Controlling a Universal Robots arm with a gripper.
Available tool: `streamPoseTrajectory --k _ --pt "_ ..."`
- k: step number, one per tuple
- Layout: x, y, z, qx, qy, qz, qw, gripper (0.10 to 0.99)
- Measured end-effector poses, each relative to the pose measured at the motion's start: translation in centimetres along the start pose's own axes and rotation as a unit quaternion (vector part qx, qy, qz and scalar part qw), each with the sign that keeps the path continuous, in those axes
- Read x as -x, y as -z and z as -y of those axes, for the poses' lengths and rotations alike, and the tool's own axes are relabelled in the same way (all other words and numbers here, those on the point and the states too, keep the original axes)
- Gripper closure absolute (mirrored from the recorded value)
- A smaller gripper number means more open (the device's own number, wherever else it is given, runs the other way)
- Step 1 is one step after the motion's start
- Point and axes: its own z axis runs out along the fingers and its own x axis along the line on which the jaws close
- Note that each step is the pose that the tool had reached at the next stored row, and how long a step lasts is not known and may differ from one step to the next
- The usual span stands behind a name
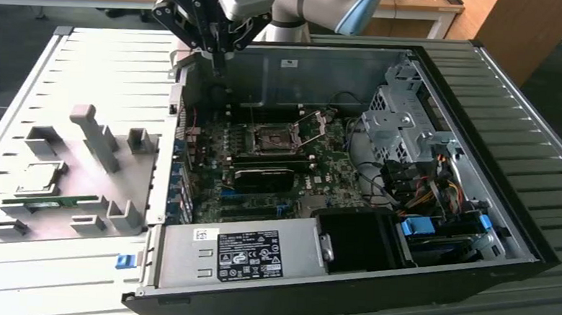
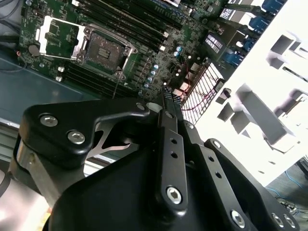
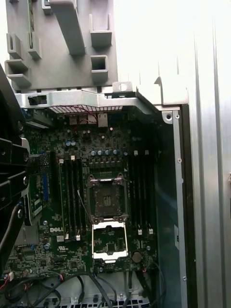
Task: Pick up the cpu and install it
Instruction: 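Reach for the cpu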
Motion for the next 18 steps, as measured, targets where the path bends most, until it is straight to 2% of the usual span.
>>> streamPoseTrajectory --k 18 --pt "-0.56 -0.05 0.05 0.0000 0.000 0.0000 1.0000 0.980"
